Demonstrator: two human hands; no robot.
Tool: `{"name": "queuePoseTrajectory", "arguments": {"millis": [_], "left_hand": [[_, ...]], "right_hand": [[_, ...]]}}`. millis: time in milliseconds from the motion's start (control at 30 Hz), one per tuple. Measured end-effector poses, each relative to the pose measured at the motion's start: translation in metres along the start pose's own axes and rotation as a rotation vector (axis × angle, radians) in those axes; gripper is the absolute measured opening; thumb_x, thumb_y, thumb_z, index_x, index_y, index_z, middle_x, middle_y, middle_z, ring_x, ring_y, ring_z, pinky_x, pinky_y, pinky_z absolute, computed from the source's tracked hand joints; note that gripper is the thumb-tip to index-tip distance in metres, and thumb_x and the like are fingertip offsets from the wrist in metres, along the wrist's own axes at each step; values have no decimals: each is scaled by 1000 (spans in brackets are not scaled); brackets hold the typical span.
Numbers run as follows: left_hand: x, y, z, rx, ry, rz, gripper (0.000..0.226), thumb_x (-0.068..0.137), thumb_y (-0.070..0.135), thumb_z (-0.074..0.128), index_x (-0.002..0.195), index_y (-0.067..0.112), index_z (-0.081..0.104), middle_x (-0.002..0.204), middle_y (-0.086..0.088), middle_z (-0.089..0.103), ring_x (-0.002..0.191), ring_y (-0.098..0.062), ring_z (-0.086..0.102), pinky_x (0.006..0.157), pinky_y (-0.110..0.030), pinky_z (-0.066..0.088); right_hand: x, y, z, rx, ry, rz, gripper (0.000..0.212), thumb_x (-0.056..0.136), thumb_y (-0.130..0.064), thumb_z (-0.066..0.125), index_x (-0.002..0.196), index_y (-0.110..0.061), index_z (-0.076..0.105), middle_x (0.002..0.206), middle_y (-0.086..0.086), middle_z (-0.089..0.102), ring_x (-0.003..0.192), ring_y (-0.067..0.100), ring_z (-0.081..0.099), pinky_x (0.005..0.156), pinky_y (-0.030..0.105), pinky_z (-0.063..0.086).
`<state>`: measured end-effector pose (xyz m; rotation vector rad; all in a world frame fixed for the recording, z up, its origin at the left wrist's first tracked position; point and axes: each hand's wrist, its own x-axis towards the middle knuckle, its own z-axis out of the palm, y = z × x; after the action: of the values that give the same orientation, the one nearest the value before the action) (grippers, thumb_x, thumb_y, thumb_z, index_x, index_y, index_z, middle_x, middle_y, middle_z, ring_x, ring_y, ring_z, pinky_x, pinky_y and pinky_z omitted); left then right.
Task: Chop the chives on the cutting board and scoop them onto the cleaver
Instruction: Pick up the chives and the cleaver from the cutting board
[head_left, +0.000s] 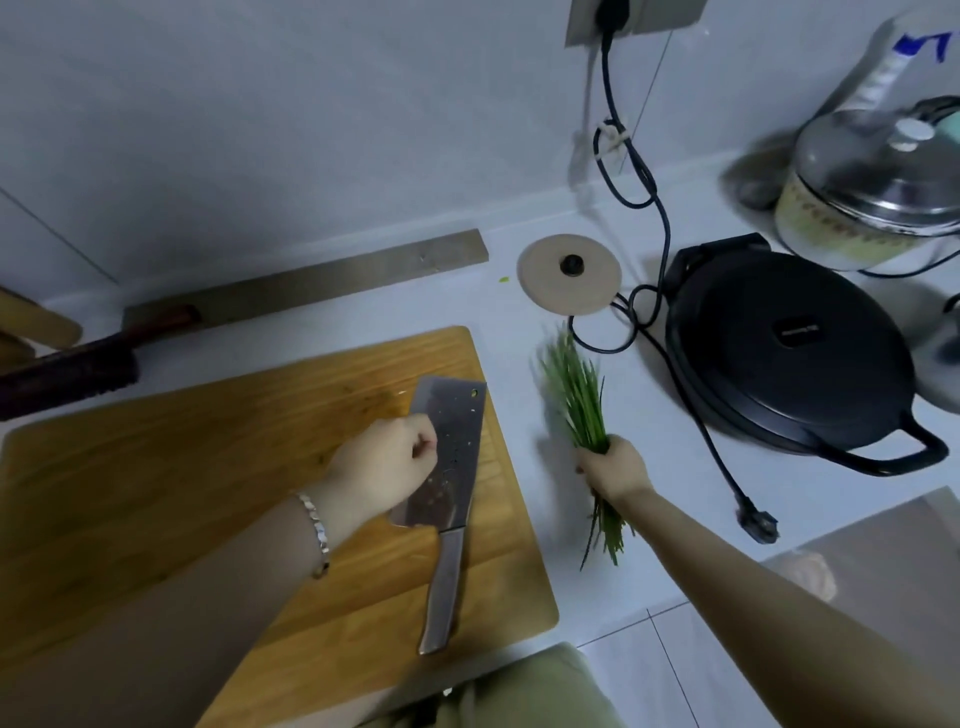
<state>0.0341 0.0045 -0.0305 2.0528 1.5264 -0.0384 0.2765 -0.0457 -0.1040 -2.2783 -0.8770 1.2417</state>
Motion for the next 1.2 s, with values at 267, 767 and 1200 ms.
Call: {"name": "queuePoseTrajectory", "arguments": {"millis": [267,767,1200], "left_hand": [[-33,-20,-28,444,327,716,101,57,26,85,139,8,29,144,-9,42,136,-21,24,114,-39,12],[-92,-148,22,127,-97,-319,40,95,18,51,132,9,38,122,-12,57,109,-28,56,81,-37,50],[-81,-152,49,122,25,-275,66,88,43,56,141,17,26,142,-7,31,132,-27,26,108,-40,27]], "right_hand": [[-89,-107,44,-378,-397,-624,14,79,-10,62,91,-7,54,82,8,61,75,20,57,56,24,45],[-103,-88,137,-771,5,-427,81,78,-55,61,138,-10,30,137,13,41,129,32,36,108,41,32],[-82,-34,137,-333,-118,71,39,67,-23,75,97,-10,54,82,5,63,81,24,65,65,32,52]]}}
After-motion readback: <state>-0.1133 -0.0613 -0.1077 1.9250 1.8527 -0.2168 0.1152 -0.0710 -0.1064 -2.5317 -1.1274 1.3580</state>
